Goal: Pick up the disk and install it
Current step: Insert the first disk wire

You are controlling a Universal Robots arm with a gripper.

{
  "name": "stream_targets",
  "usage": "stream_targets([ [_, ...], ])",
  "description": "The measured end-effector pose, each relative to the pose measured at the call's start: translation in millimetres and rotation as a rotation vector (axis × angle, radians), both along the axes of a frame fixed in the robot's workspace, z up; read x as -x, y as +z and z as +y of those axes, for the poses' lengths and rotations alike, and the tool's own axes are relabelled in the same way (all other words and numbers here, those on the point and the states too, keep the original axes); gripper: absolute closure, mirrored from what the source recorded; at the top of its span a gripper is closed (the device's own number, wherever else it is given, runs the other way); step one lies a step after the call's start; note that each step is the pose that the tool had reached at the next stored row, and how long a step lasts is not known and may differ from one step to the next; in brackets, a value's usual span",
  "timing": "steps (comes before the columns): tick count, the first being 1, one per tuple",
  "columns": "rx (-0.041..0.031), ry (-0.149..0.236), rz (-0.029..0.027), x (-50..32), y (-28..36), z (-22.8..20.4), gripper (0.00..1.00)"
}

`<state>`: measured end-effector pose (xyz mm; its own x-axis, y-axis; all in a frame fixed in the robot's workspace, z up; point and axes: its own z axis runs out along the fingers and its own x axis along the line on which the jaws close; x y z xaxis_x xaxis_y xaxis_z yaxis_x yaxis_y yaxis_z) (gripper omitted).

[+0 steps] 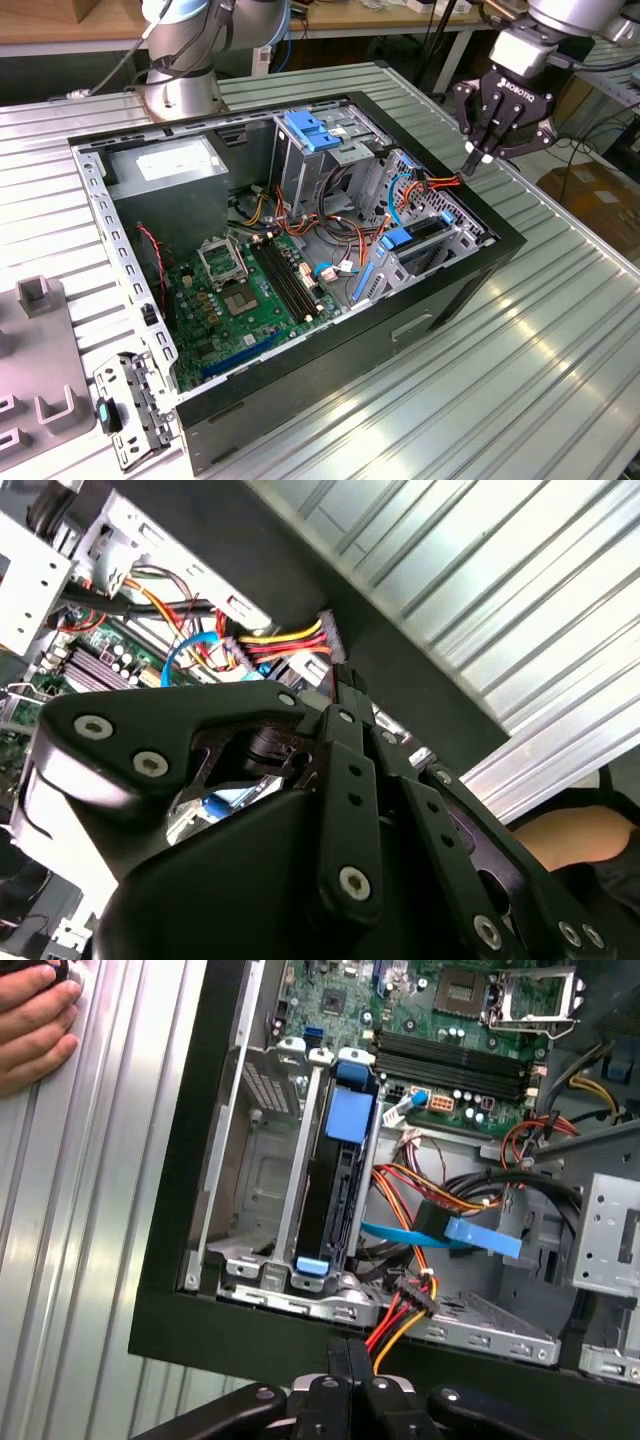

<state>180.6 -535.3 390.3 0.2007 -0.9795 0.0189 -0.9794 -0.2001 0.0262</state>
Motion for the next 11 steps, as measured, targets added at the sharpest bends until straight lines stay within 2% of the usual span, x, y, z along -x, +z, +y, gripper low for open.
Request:
stream_targets([
  [2, -0.0001, 0.007, 0.0001, -2.8, -0.3, 1.2, 0.89],
  [4, 0.0000, 0.045, 0.0000, -3.0, -0.9, 1.3, 0.89],
  [9, 0.0001, 0.150, 0.0000, -3.0, -2.6, 1.3, 0.89],
  [11, 0.0001, 0.228, 0.0000, -3.0, -4.2, 1.3, 0.89],
])
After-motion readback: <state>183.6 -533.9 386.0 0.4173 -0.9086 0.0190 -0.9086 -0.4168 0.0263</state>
